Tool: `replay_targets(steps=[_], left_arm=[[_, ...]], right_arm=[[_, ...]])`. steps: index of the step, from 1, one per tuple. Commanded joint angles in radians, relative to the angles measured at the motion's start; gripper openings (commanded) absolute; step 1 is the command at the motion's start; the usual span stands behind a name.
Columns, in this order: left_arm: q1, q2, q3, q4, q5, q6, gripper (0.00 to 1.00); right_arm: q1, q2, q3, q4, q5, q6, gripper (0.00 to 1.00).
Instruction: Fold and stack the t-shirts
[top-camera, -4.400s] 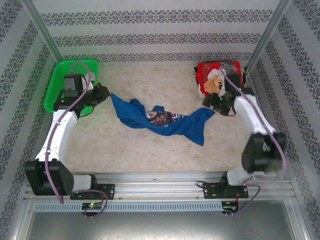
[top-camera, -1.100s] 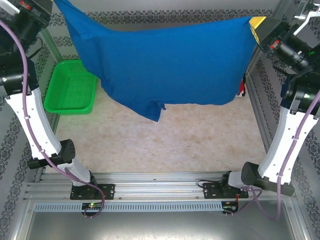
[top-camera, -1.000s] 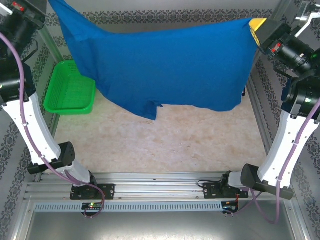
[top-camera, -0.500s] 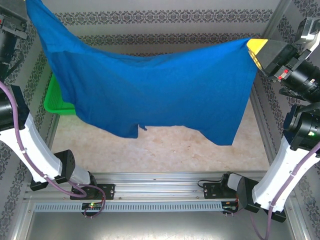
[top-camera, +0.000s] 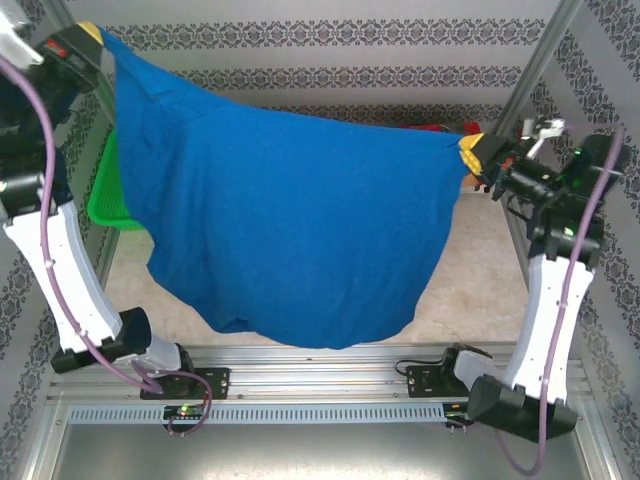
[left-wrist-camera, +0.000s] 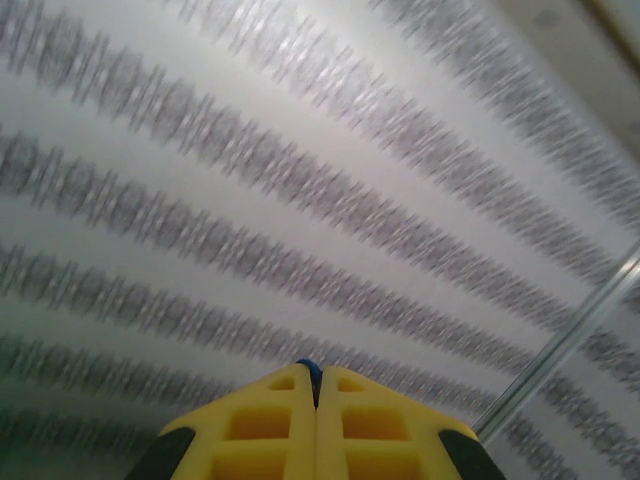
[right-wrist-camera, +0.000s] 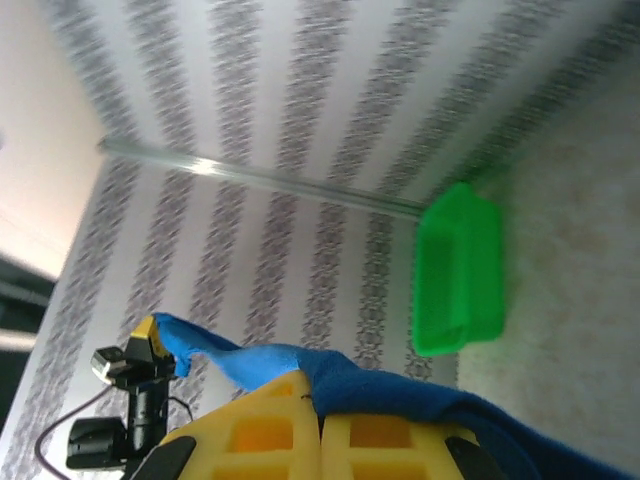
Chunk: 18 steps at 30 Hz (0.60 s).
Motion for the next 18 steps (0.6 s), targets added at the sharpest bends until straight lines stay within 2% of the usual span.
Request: replay_targets(steps=[1,5,9,13,18], left_arm=[[-0.030,0.038,-0.204,0.024,-0.012,0.097,0.00],[-0.044,0.032,-0.499,0.175,-0.042,0.086,0.00],[-0.059,0.088,-0.662,0.290,-0.055,0.099,0.00],[-0.096,0.205,-0.667,0.332,-0.050,0.134,0.00],[-0.144,0.343,-0.563,0.267,-0.089,0.224,0.00]], right_arm=[[0.017,0.045,-0.084,-0.087,0.090,-0.217,0.00],[0.032,0.164,-0.168,-0.103,0.172,-0.344,0.00],[0.054,0.328,-0.130,-0.193,0.288,-0.519,0.00],[0.076,0.512,-0.037,-0.272,0.395,-0.654,0.00],[0.080,0.683,0.111,-0.311,0.494,-0.731,0.00]])
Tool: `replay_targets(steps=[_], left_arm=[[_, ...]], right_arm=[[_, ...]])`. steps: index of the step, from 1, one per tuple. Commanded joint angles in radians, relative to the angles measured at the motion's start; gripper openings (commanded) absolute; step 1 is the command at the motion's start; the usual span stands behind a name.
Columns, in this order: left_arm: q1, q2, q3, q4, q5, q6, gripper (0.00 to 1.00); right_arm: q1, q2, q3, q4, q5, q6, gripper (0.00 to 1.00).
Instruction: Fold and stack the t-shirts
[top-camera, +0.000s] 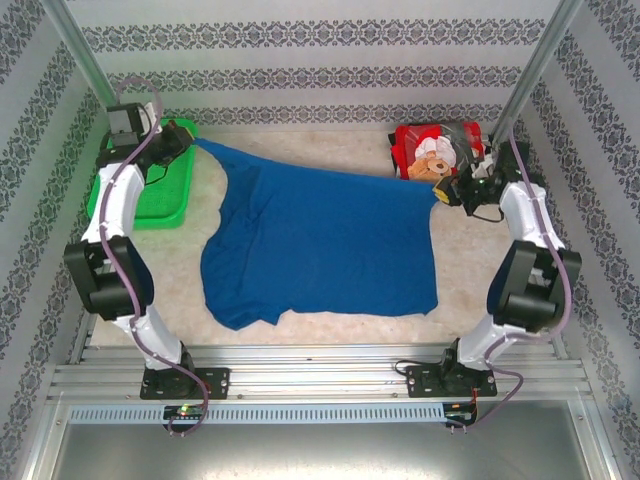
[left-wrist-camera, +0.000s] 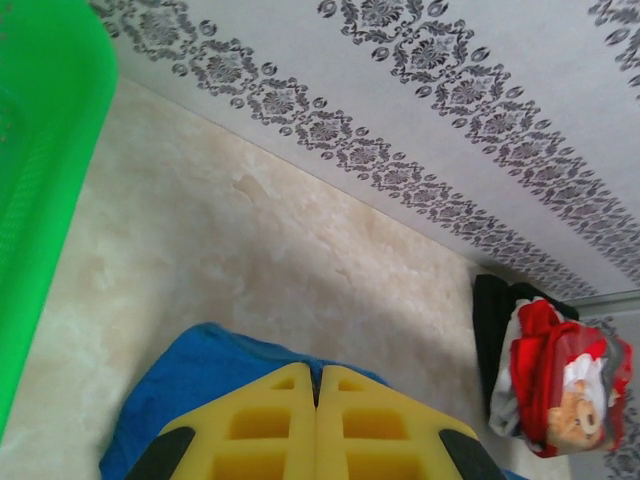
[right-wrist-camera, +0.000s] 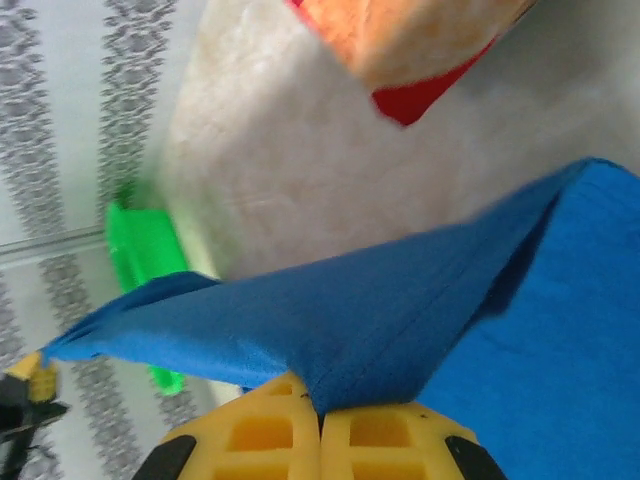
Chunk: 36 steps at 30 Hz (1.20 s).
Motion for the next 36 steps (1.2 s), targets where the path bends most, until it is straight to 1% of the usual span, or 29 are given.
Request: replay_targets(steps=[1,3,4,7,9,11,13,15,21,27,33,36], left_arm=[[-0.028,0.079,0.101,0.033,-0.052,0.111,0.00],[-0.039,0.129,0.164,-0.009,-0.052,0.129,0.00],[-0.045,0.146,0.189,-0.025,-0.047,0.132,0.00],[-0.050,0.117,0.180,-0.002,-0.043,0.103,0.00],[-0.045,0.042,0.146,0.037,-0.047,0.069,0.00],[-0.033,-0.061,0.130,0.054,-0.058,0.027,0.00],[-0.026,-0.167,0.128,0.052,-0.092,0.013,0.00],[-0.022,-0.253,0.150,0.028,-0.102,0.013,0.00],[-0.020,-0.379,0.260,-0.102,-0.094,0.044,0.00],[-0.017,-0.481,0.342,-0.178,-0.134,0.082,0.00],[-0.017,-0.564,0.450,-0.258,-0.211,0.141,0.00],[-0.017,-0.588,0.506,-0.278,-0.228,0.155,0.00]], right_arm=[[0.006,0.088,0.128,-0.040,0.135,-0.132,0.00],[0.015,0.139,0.191,-0.064,0.157,-0.155,0.00],[0.020,0.164,0.227,-0.085,0.147,-0.163,0.00],[0.029,0.169,0.276,-0.121,0.115,-0.175,0.00],[0.031,0.119,0.274,-0.119,0.084,-0.162,0.00],[0.027,0.033,0.269,-0.120,0.045,-0.149,0.00],[0.016,-0.055,0.269,-0.123,0.002,-0.128,0.00],[-0.002,-0.146,0.268,-0.122,-0.055,-0.090,0.00],[-0.073,-0.353,0.256,-0.104,-0.201,0.033,0.00],[-0.078,-0.512,0.235,-0.066,-0.245,0.134,0.00],[-0.114,-0.620,0.312,-0.067,-0.266,0.225,0.00],[-0.135,-0.653,0.339,-0.052,-0.283,0.278,0.00]])
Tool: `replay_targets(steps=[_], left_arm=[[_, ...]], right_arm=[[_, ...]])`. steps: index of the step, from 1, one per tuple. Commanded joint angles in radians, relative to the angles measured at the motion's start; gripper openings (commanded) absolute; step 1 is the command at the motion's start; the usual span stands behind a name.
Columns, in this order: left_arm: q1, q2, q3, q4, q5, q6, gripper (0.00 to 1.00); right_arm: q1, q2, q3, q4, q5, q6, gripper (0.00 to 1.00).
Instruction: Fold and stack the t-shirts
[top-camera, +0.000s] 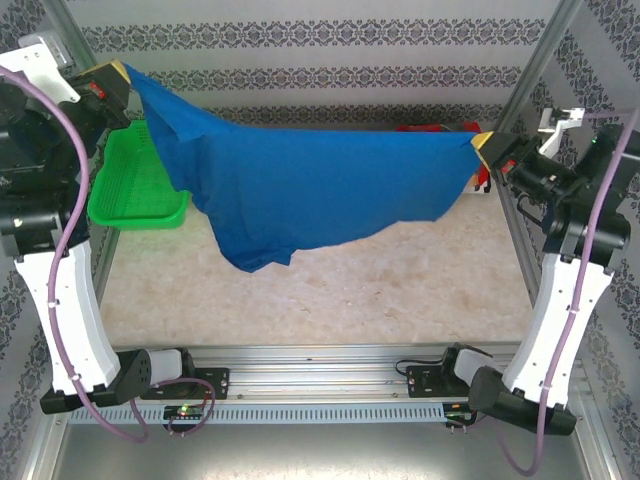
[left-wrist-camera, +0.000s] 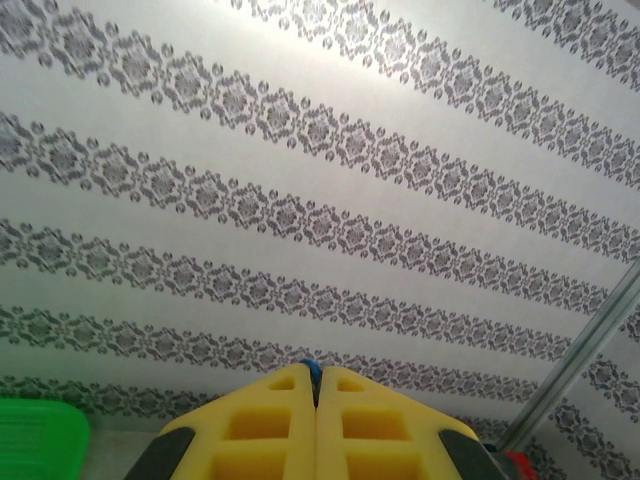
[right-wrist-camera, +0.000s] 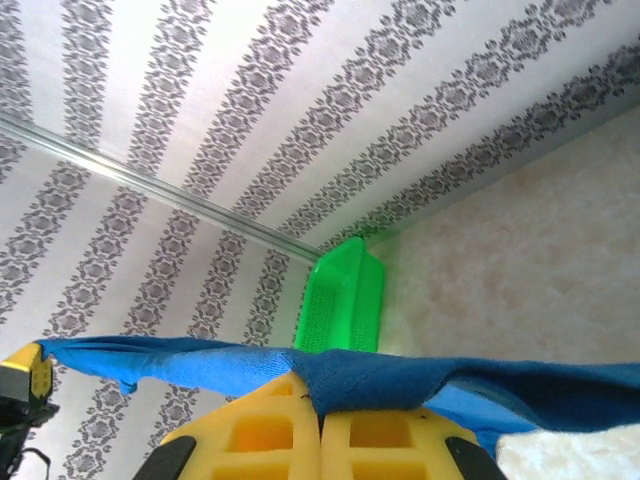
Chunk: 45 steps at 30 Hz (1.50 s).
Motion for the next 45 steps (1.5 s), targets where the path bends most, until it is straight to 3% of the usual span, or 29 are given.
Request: replay_targets(steps=[1,12,18,23,33,40,45], left_arm=[[0.013,-0.055,0.086,-0.022,-0.054,0.048,0.00],[0.013,-0.043,0.274,-0.032,-0.065,0.037,0.00],[0.013,-0.008,0.241,-0.042,-0.069,0.052,0.00],[0.013,0.016,0.092,0.009,-0.040,0.050,0.00],[0.009,0.029,-0.383,0.276,0.003,0.001,0.00],[-0.014,0.168,-0.541,0.360,0.015,0.015,0.00],[-0.037,0.305,-0.559,0.389,-0.012,0.039,0.00]], right_arm=[[-0.024,-0.049,0.054,0.045,-0.045,0.089,0.00],[-0.041,-0.098,0.100,0.087,-0.127,0.263,0.00],[-0.042,-0.105,0.010,0.099,-0.111,0.249,0.00],[-0.026,-0.087,-0.126,0.103,-0.057,0.191,0.00],[0.099,0.081,-0.269,0.026,0.141,-0.090,0.00],[0.109,0.318,-0.294,0.046,0.218,-0.244,0.00],[0.112,0.506,-0.206,0.060,0.270,-0.329,0.00]])
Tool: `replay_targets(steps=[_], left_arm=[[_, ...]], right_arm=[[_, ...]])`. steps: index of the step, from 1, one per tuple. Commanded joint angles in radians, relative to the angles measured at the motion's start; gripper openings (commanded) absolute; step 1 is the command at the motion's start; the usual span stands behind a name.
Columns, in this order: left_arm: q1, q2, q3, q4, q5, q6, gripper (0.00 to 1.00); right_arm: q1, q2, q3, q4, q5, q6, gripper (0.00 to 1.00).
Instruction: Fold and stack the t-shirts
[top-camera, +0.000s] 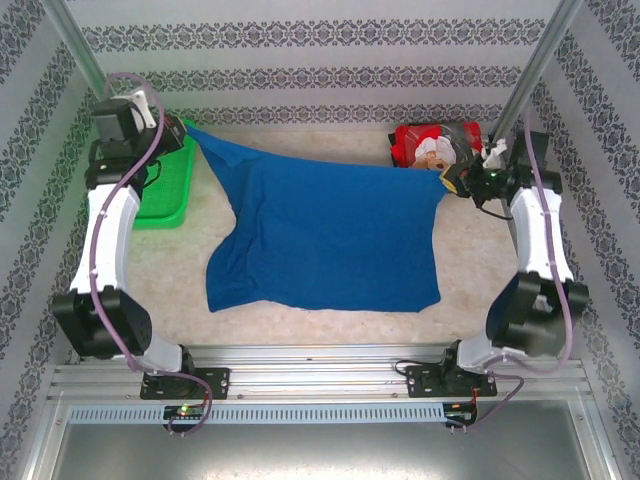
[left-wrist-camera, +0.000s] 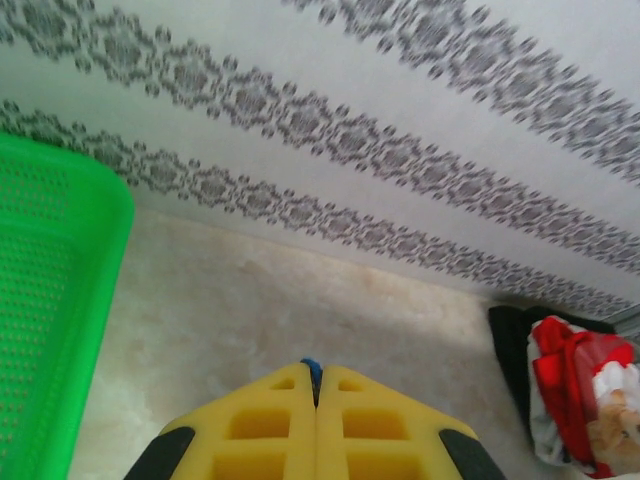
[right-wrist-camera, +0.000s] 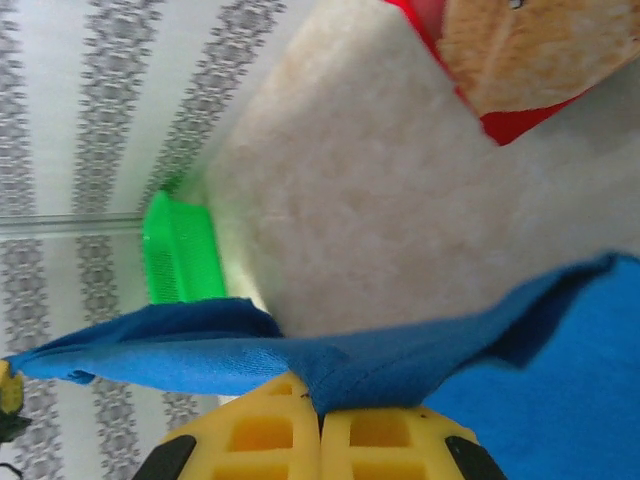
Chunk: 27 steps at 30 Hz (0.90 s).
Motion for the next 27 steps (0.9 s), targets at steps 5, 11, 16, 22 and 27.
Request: replay_targets(steps=[5,11,16,22,27], left_arm=[[-0.048,0.199,0.046,0.127,-0.025,0.033,0.00],[-0.083,0.377,0.166,0.113,-0.049,0.040,0.00],[-0.100,0.500,0.276,0.077,-0.046,0.046,0.00],[-0.104,0.581,0.367,0.035,-0.023,0.035,0.00],[-0.107,0.510,0.243,0.084,0.019,-0.010,0.00]], right_arm=[[0.009,0.256,0.206,0.027,0.083,-0.124,0.00],[0.039,0.442,0.351,0.040,0.106,-0.127,0.00],[0.058,0.539,0.432,0.026,0.147,-0.134,0.00],[0.057,0.544,0.426,0.039,0.177,-0.134,0.00],[0.058,0.491,0.345,0.054,0.177,-0.149,0.00]])
